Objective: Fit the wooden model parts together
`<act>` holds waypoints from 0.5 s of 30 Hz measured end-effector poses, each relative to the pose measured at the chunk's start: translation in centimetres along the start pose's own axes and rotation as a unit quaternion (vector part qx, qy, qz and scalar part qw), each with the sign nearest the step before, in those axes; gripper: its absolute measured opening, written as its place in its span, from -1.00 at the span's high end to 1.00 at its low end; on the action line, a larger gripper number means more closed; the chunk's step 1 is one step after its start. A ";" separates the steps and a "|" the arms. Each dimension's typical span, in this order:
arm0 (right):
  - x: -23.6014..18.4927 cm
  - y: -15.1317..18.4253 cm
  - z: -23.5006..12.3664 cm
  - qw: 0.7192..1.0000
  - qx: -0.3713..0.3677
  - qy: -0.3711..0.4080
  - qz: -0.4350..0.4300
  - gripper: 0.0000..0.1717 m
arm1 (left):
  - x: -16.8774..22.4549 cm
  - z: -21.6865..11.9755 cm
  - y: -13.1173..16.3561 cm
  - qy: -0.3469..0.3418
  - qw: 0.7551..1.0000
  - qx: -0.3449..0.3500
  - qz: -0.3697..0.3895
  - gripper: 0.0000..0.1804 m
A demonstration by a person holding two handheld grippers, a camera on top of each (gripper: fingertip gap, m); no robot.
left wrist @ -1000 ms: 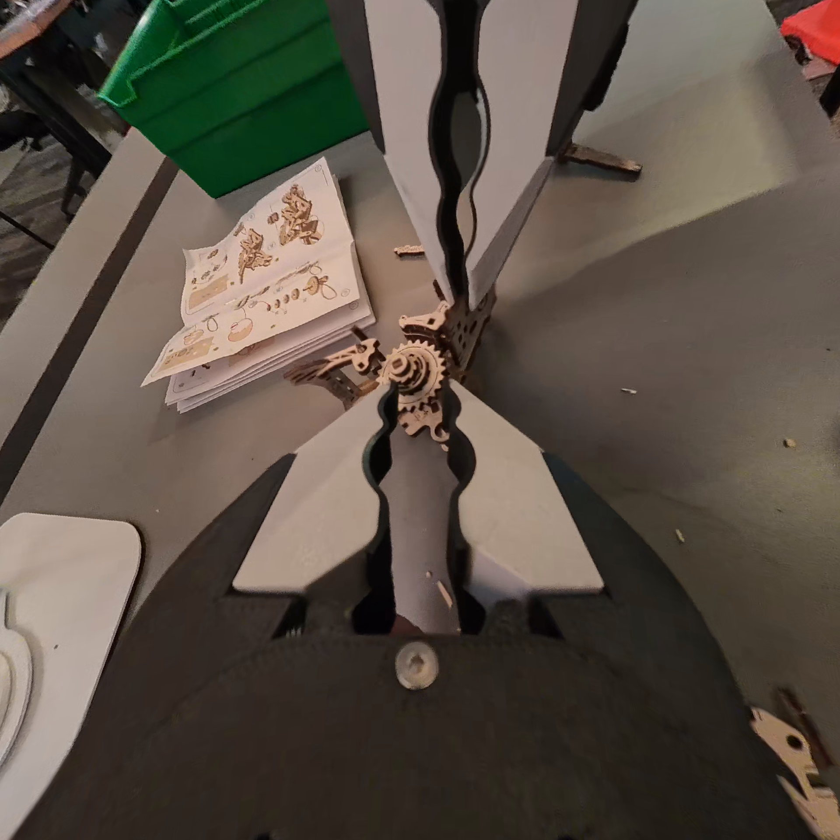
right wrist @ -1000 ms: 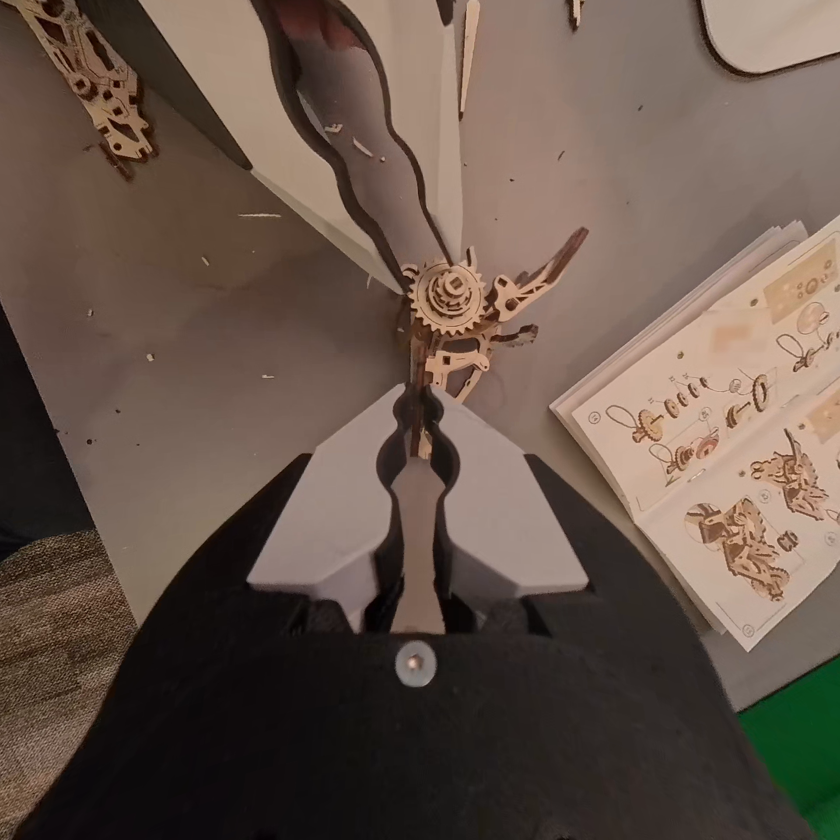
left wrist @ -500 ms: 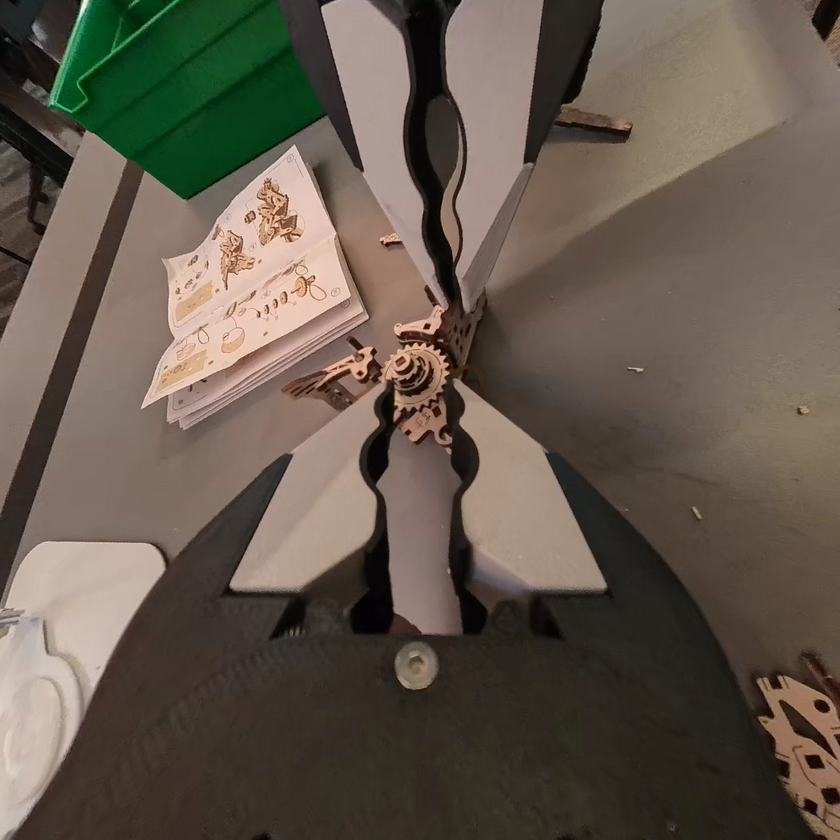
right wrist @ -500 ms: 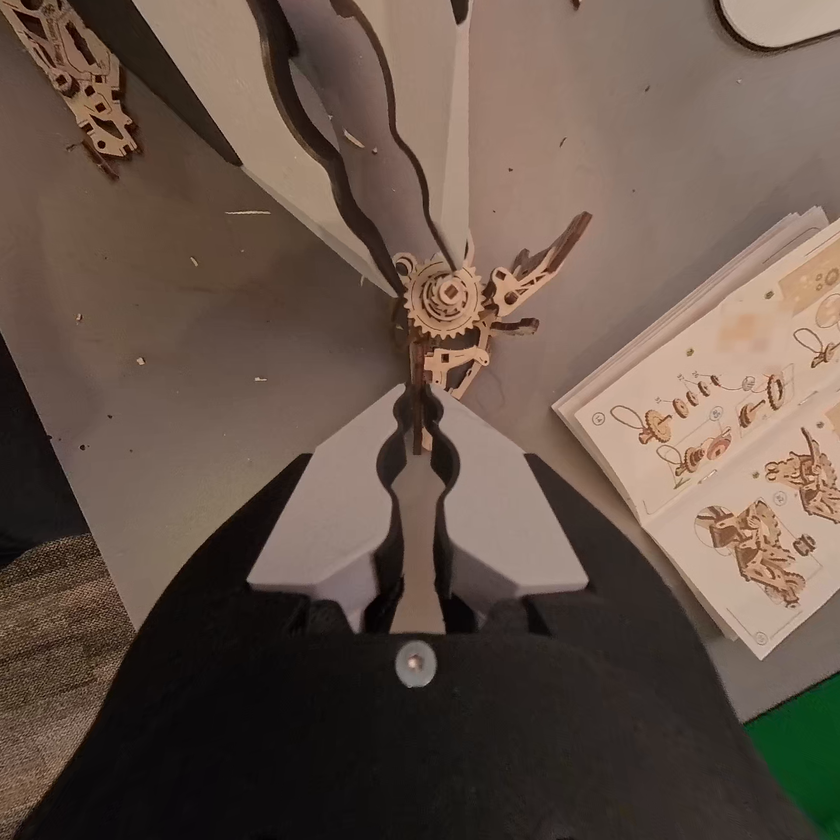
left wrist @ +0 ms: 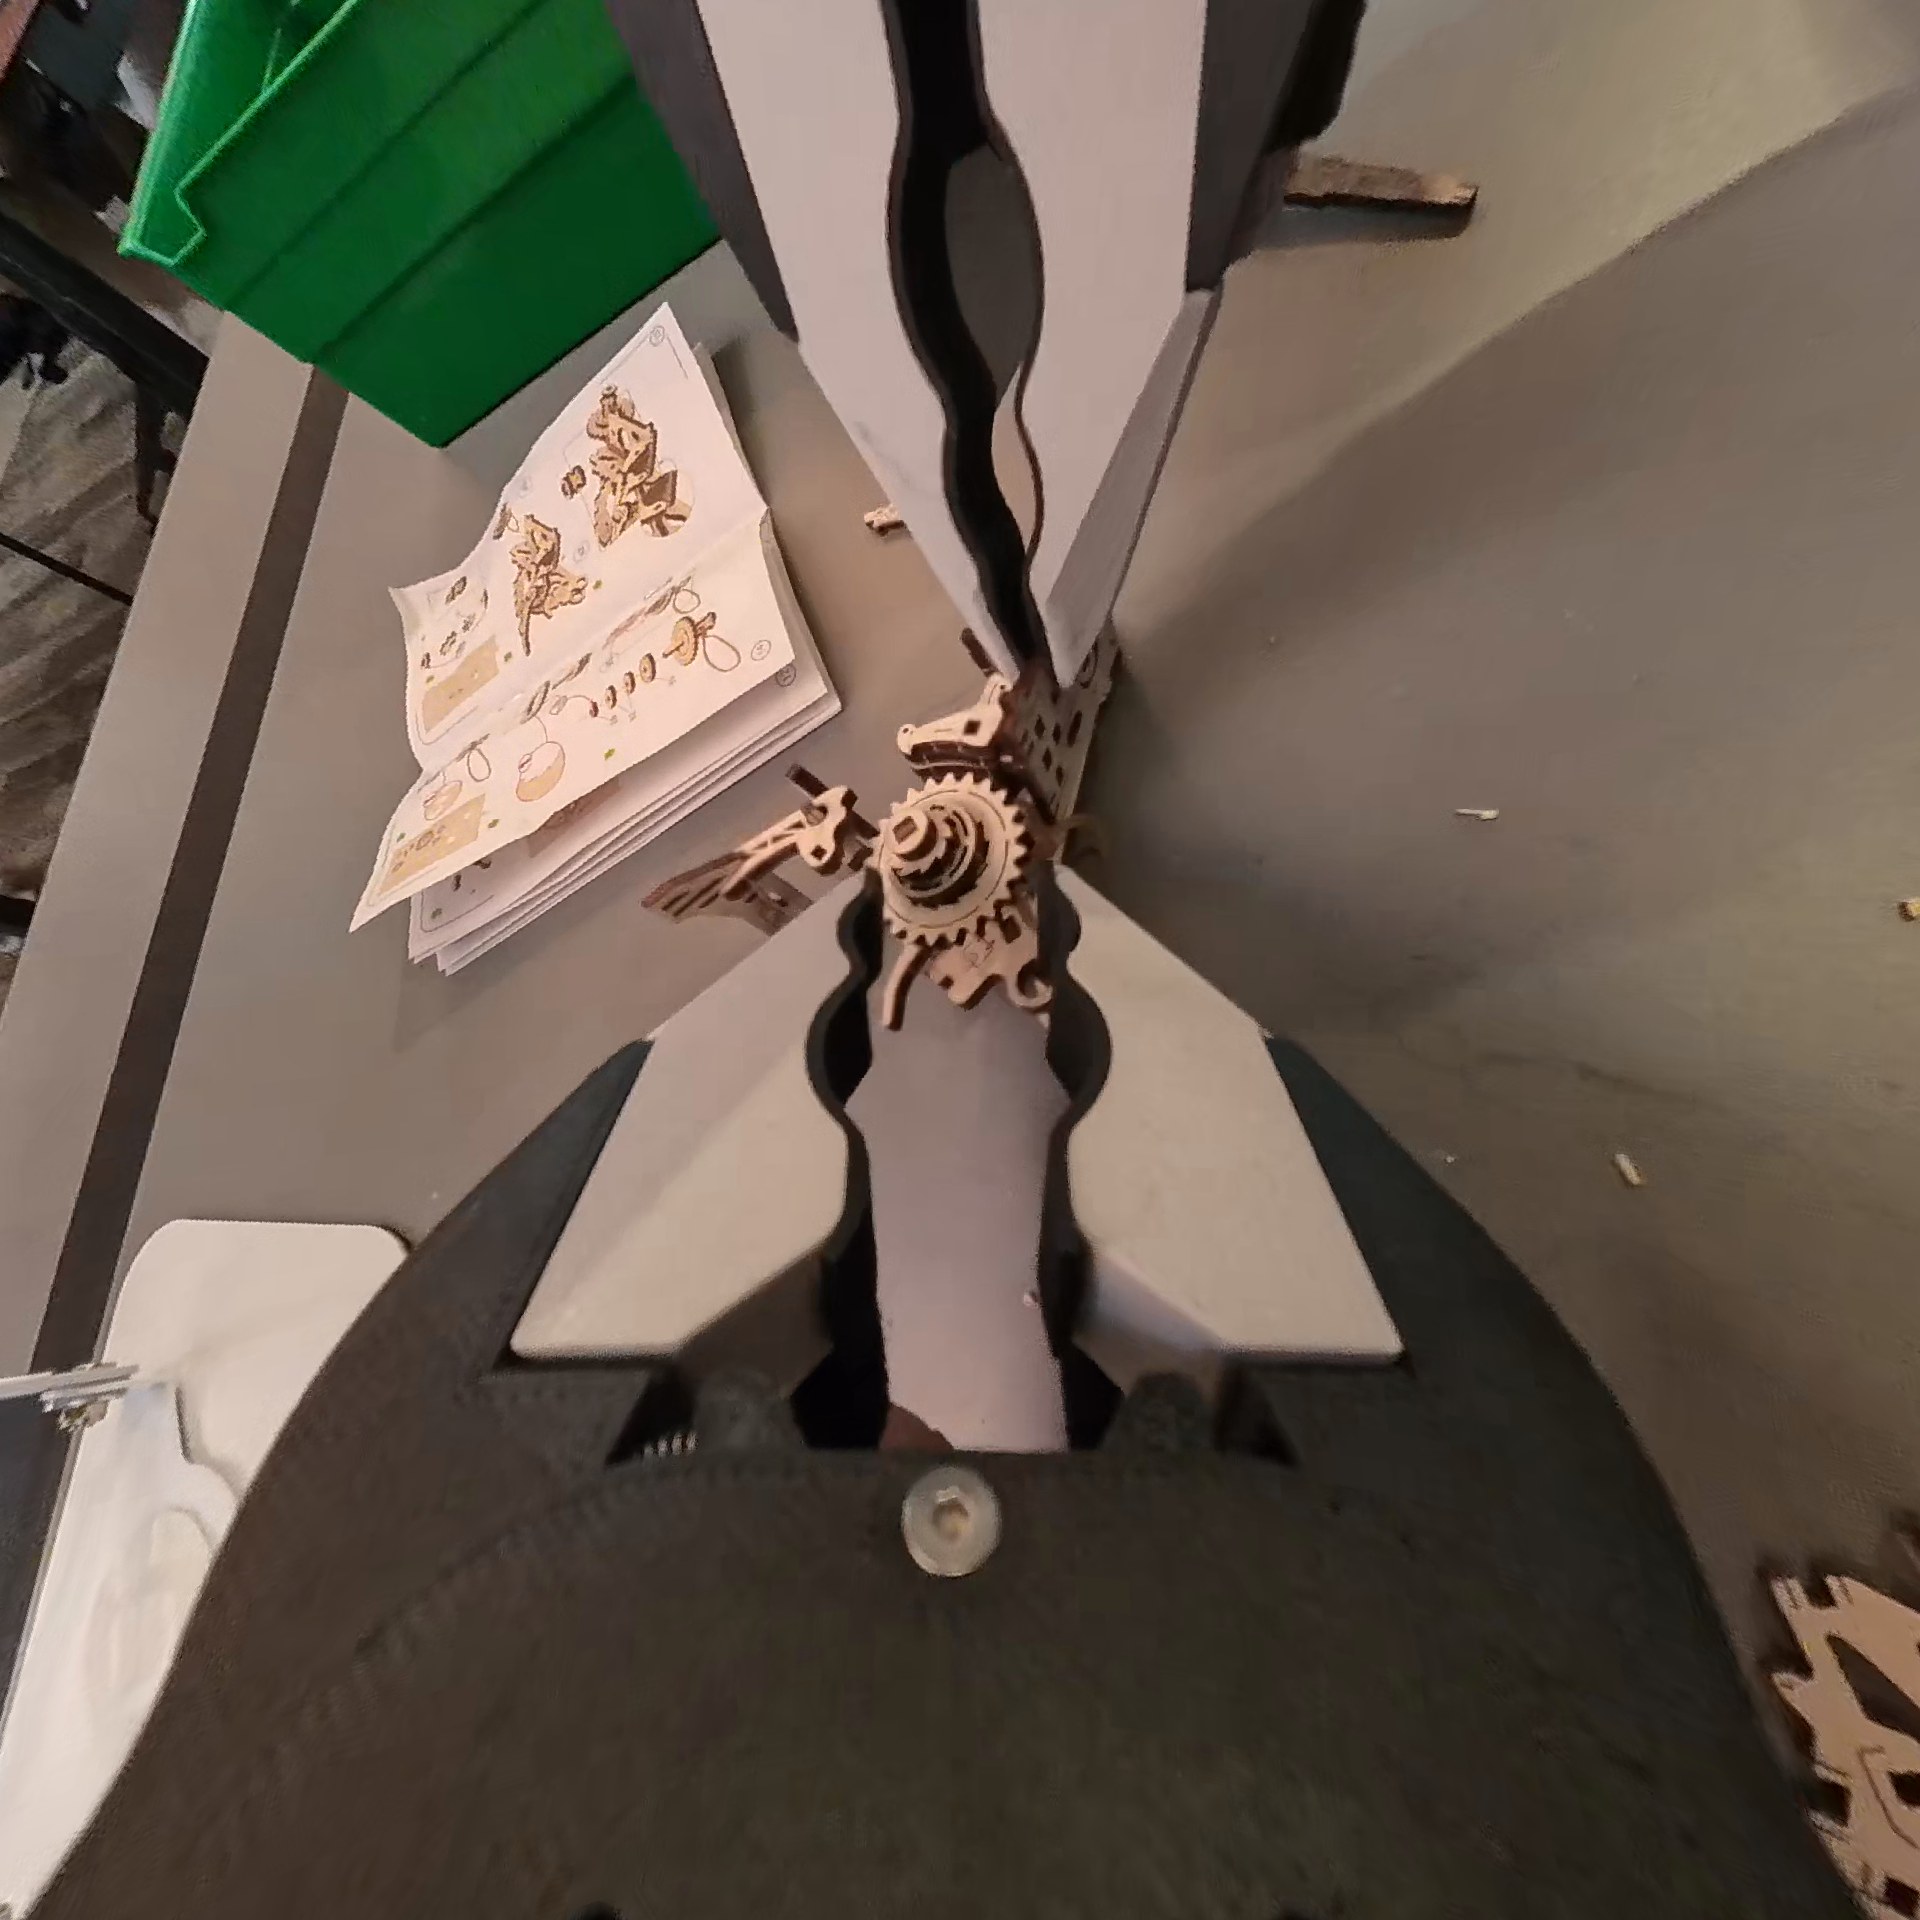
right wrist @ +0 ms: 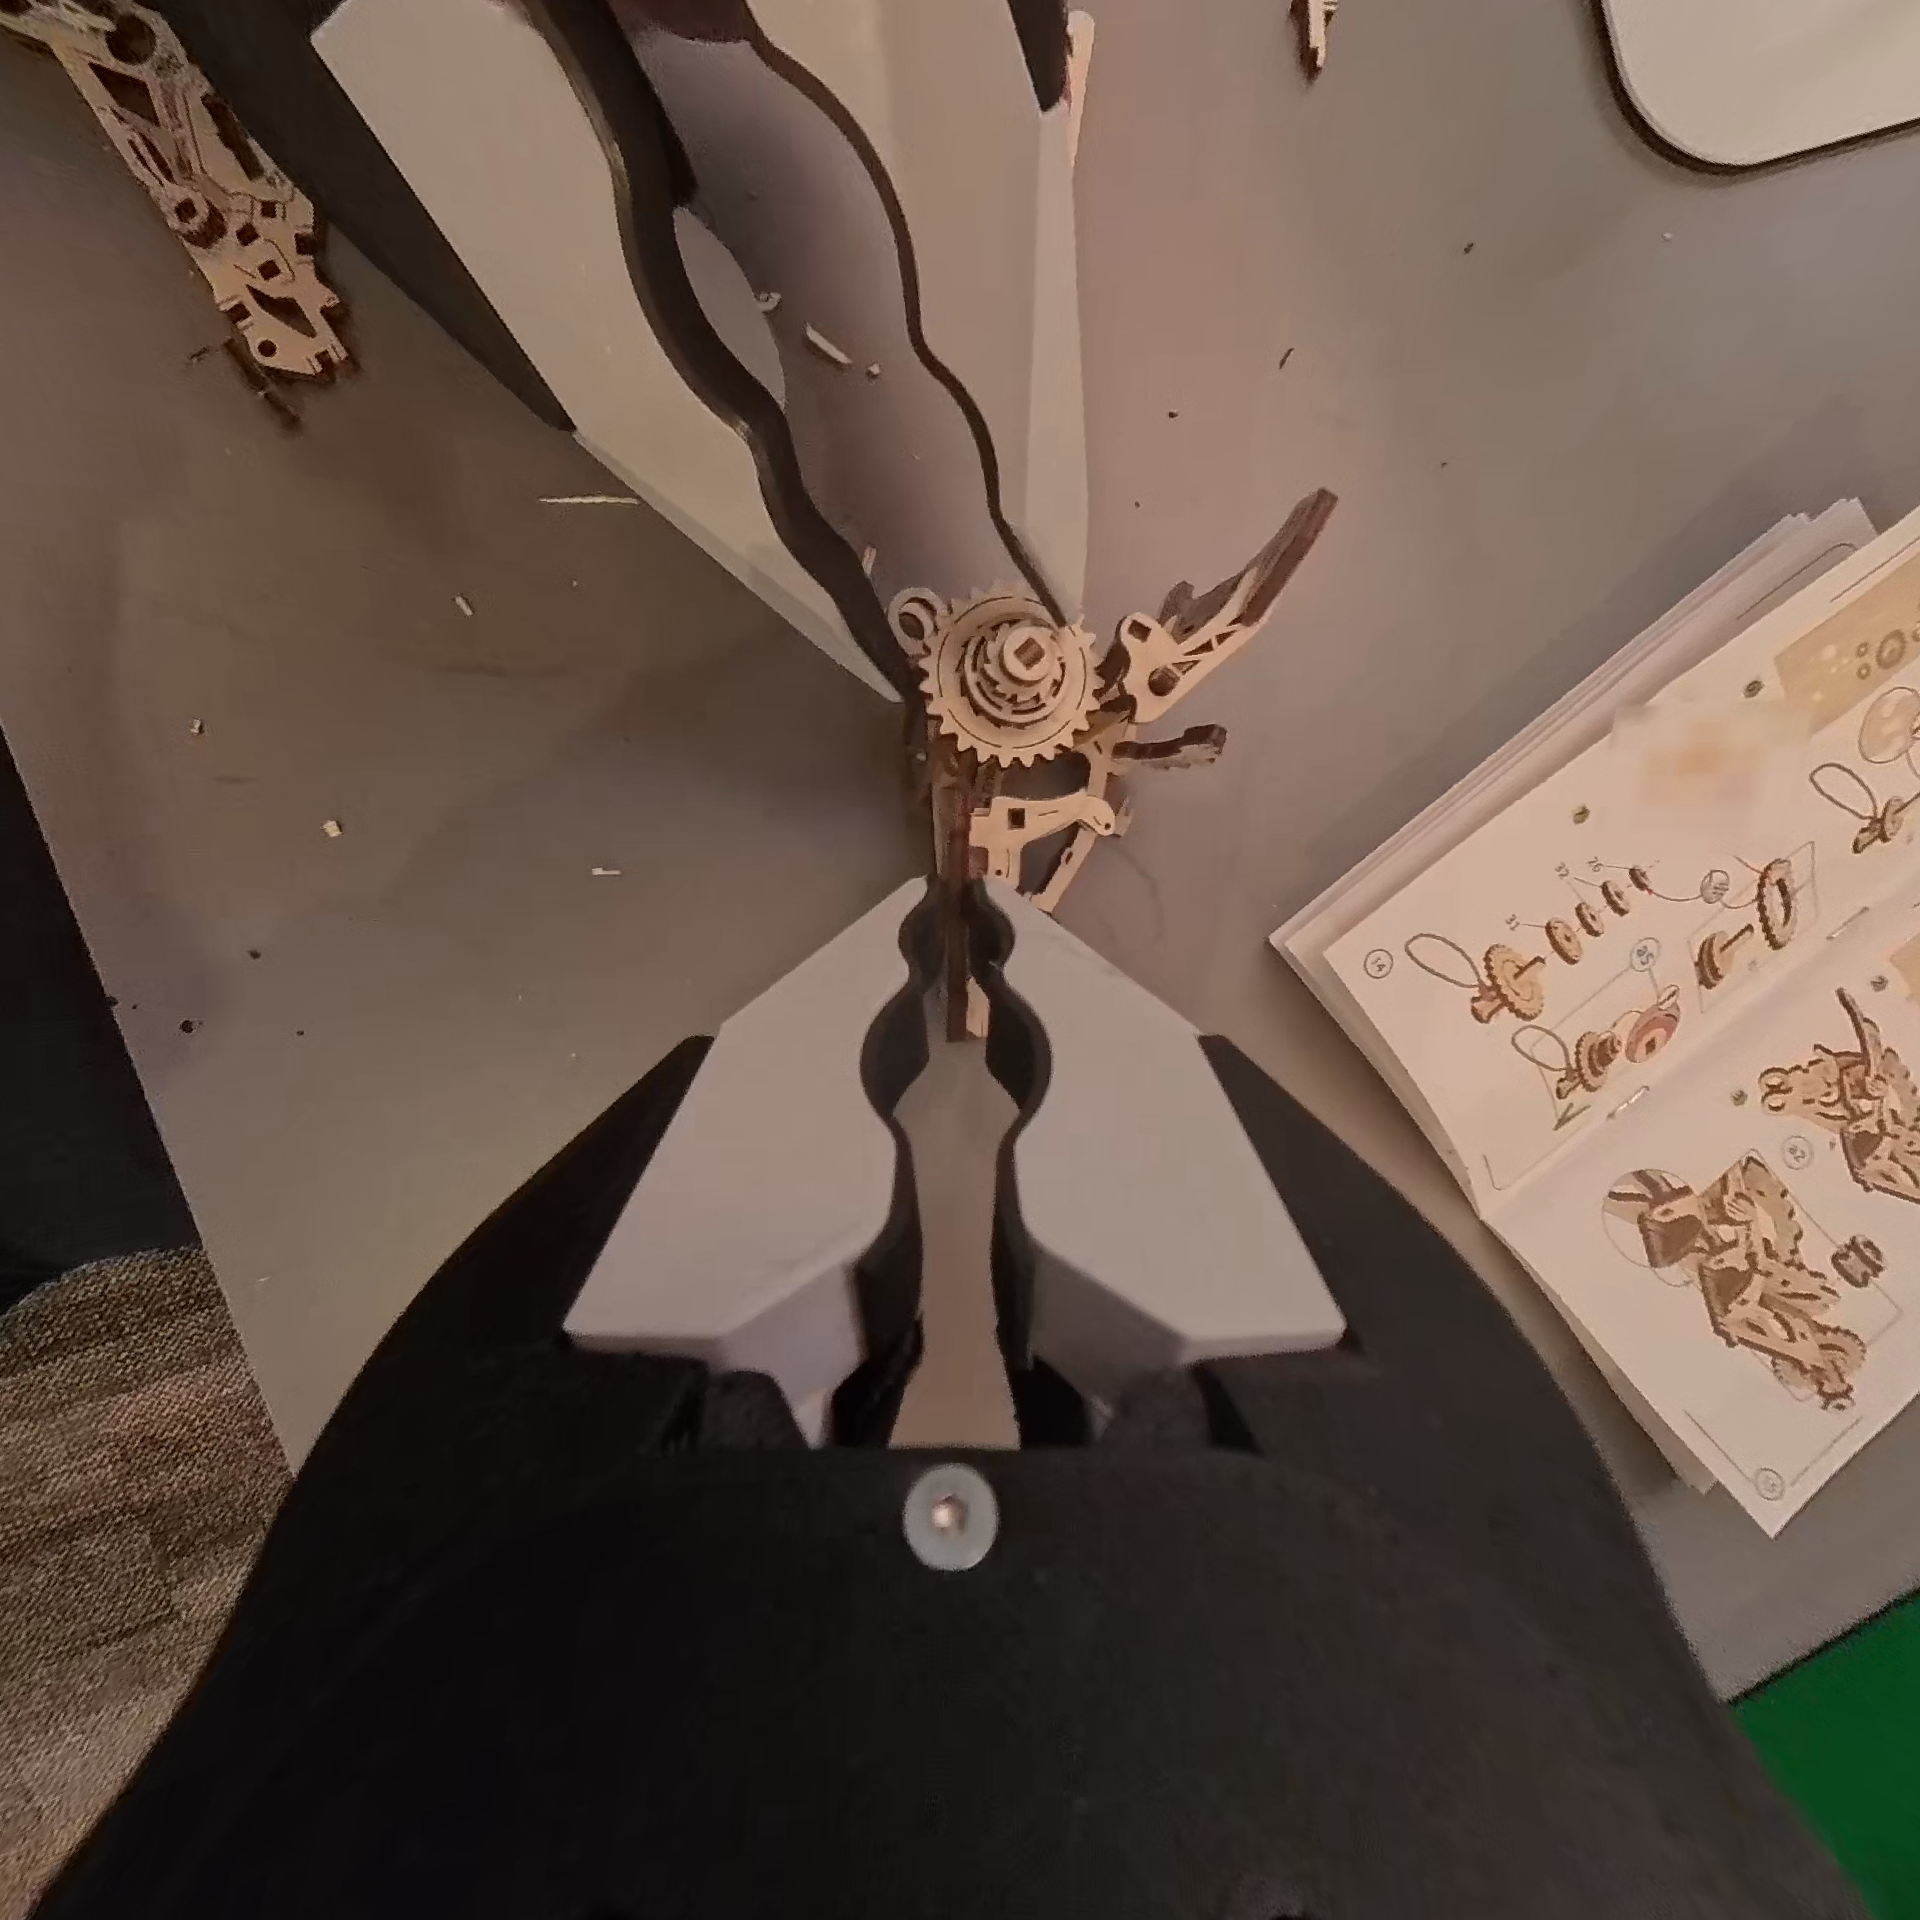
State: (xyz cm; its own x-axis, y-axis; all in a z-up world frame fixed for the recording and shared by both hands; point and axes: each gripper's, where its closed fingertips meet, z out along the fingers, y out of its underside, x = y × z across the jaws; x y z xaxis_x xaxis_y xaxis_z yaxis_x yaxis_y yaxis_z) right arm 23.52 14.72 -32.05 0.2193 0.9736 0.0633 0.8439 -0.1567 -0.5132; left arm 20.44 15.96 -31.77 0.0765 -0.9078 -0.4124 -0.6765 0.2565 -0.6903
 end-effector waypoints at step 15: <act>0.9 8.0 -10.4 0.972 0.040 0.154 0.175 0.69 | -0.6 -4.0 0.3 -0.014 0.998 0.008 -0.060 0.54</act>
State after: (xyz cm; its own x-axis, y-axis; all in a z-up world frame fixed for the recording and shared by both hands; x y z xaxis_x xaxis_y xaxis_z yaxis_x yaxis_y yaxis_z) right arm 35.53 12.67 -27.21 0.6331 0.7647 0.1200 0.6532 -0.4447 -0.6128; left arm 17.24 15.29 -29.38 0.1763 -0.9226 -0.3430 -0.6491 0.1529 -0.7452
